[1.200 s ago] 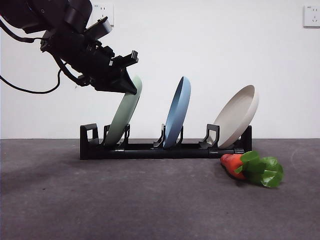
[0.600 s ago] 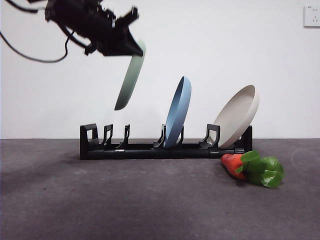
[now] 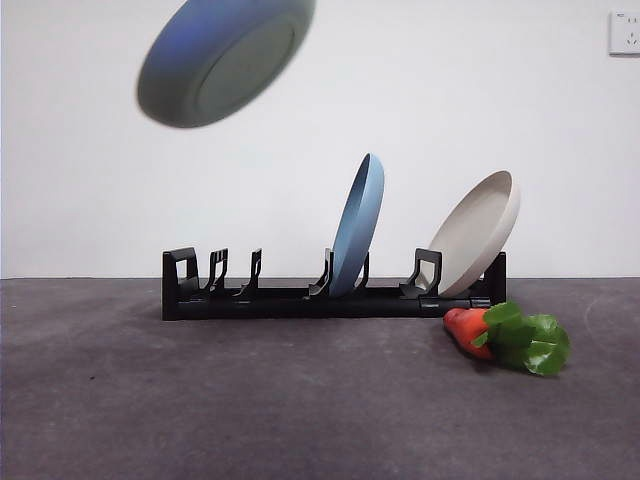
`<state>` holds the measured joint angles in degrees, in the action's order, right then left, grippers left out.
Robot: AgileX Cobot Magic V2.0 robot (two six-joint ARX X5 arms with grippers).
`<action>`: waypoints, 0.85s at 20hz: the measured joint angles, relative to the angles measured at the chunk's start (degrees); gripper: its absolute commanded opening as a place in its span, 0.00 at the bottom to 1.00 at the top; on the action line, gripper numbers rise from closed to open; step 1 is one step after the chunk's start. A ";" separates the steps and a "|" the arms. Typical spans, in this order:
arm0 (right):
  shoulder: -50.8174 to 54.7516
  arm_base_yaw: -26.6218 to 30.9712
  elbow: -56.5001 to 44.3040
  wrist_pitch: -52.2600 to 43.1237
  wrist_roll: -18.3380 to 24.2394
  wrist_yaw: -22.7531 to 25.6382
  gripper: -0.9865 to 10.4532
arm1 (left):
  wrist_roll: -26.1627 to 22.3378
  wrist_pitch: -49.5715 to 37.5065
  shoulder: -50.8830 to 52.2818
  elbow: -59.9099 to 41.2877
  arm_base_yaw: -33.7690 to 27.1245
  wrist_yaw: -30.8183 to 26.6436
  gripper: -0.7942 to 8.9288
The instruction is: Take the green plate from the plate rack,put the plate on the table,take the carrot from the table,put the carrot in the plate
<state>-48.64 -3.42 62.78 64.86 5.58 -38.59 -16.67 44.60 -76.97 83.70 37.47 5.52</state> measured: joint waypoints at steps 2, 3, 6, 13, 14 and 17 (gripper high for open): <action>-0.28 0.00 0.00 0.00 0.00 0.02 0.63 | -2.21 3.06 -1.51 -0.87 4.17 -3.58 0.08; -0.44 0.00 0.00 0.00 0.00 0.20 0.63 | -2.80 1.99 -1.95 -2.29 6.21 -5.31 0.08; -0.48 0.00 0.00 0.02 -0.09 4.11 0.63 | -3.26 -3.69 -2.08 -9.40 11.76 -10.38 0.08; -0.48 0.00 0.00 0.02 -0.61 5.16 0.63 | -5.73 -23.65 -5.33 -31.12 16.15 -18.23 0.08; -0.48 0.00 0.00 0.00 -0.63 5.16 0.63 | -6.54 -25.31 -6.36 -32.09 16.37 -18.58 0.08; -0.48 0.00 0.00 0.02 -0.74 5.16 0.63 | -9.14 -28.06 -11.47 -32.39 16.90 -18.67 0.08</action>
<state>-49.12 -3.42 62.78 64.88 4.84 -33.43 -25.80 16.53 -88.44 51.31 54.37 -13.15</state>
